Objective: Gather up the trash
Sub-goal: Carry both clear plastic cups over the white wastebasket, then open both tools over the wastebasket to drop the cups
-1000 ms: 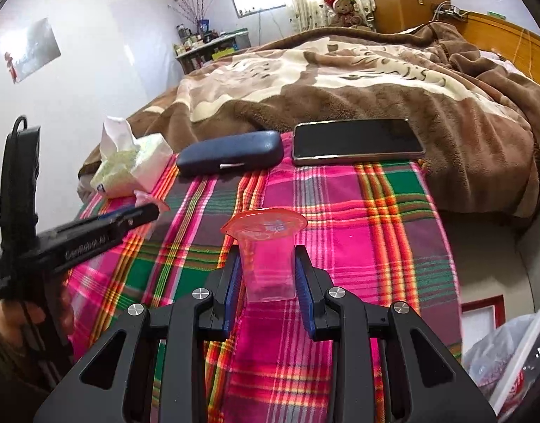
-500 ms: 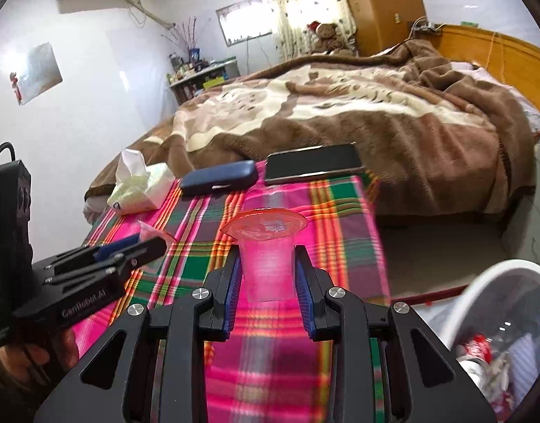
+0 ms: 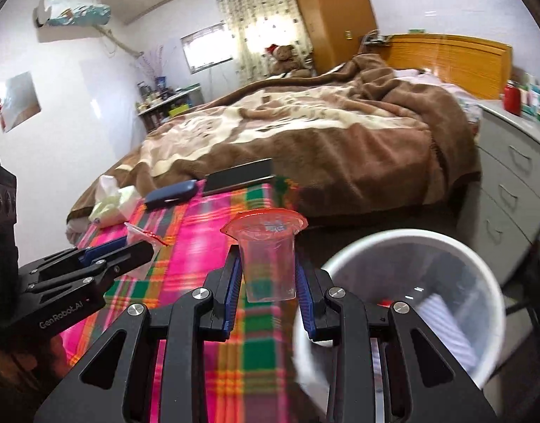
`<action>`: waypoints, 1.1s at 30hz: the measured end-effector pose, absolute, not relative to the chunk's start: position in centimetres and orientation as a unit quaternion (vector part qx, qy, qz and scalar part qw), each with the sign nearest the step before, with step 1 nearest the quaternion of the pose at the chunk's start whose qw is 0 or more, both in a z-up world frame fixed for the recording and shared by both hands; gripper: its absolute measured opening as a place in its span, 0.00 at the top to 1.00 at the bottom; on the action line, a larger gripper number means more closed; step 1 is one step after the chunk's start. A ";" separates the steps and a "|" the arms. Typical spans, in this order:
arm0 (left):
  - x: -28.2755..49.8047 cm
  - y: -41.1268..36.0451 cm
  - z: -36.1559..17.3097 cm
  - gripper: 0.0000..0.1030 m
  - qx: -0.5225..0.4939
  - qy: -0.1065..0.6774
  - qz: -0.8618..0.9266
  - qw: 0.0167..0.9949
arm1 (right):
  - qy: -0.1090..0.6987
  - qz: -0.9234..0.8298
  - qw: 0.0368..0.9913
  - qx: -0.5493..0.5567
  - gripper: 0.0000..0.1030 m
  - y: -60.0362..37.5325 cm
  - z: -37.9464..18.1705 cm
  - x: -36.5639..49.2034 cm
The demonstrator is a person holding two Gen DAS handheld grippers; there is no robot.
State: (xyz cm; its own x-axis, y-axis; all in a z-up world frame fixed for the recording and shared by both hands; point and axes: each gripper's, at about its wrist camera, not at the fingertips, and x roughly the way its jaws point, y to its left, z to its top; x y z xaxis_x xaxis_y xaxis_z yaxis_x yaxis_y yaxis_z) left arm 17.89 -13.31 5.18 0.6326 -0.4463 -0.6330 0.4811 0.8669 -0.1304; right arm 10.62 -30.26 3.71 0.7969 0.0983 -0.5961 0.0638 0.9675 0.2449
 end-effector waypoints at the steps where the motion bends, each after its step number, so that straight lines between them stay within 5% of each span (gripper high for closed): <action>1: 17.4 -14.4 5.1 0.71 0.027 0.345 -0.266 0.900 | 0.319 0.003 0.939 0.127 0.71 -30.7 3.7 10.3; 28: 12.5 -28.5 -0.7 0.71 0.071 0.396 -0.360 0.842 | 0.383 -0.099 0.905 0.154 0.70 -40.6 -1.0 6.3; 30: 12.5 -28.5 -0.6 0.62 0.072 0.395 -0.356 0.844 | 0.380 -0.106 0.906 0.152 0.70 -40.7 -1.0 6.2; 31: 12.6 -28.3 -0.5 0.53 0.066 0.397 -0.356 0.843 | 0.379 -0.108 0.906 0.152 0.68 -40.8 -0.9 6.1; 33: 12.7 -28.0 -0.5 0.51 0.057 0.399 -0.359 0.842 | 0.377 -0.105 0.907 0.157 0.50 -40.8 -1.0 6.0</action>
